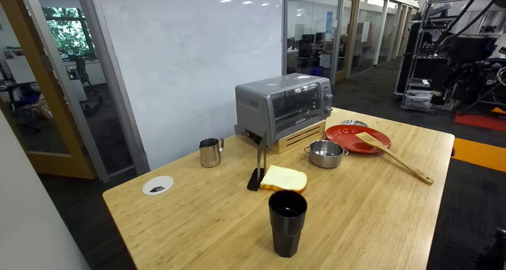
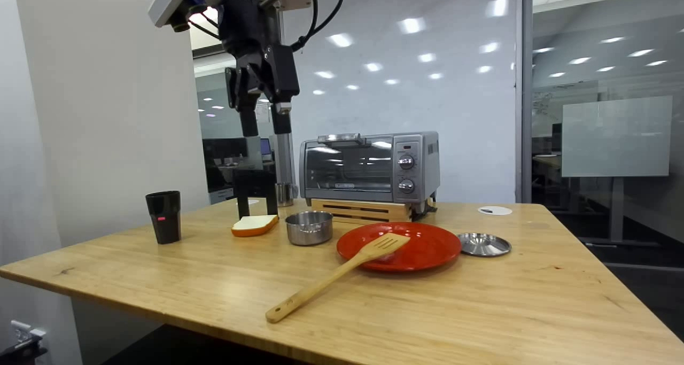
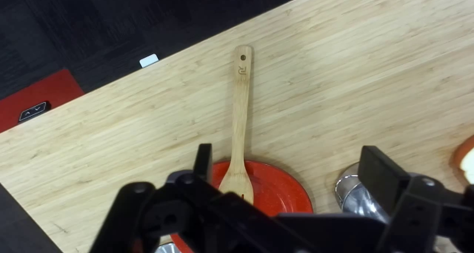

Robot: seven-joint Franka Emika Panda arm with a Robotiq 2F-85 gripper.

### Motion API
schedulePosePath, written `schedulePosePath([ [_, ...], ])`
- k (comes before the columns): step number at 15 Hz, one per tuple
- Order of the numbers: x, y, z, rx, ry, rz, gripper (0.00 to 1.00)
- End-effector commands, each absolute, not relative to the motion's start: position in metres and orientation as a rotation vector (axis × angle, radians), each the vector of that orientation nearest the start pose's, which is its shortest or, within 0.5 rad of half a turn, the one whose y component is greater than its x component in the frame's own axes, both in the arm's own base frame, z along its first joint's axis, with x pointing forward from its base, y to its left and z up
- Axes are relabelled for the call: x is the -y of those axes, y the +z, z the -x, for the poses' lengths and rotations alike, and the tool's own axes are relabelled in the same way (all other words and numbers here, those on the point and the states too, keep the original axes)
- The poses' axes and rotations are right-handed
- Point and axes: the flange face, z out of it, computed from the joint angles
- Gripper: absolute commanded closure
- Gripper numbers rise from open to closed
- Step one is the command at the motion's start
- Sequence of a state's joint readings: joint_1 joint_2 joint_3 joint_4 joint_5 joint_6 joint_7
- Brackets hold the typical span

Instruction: Use the spatula from the red plate to pick up the slice of bread and place it on the red plate

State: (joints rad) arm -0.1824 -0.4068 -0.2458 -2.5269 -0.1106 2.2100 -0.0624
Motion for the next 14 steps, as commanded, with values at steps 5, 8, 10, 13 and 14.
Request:
schedulePosePath([
  [5, 0.188, 0.371, -0.391, -0.453, -0.217, 3.141, 0.00],
  [8, 0.191, 0.342, -0.392, -0.445, -0.149, 3.159, 0.00],
  [10, 0.195, 0.327, -0.390, -0.440, -0.115, 3.178, 0.00],
  [13, 0.202, 0.305, -0.390, -0.406, -0.067, 3.221, 0.00],
  [14, 0.205, 0.298, -0.390, -0.397, -0.057, 3.237, 0.00],
])
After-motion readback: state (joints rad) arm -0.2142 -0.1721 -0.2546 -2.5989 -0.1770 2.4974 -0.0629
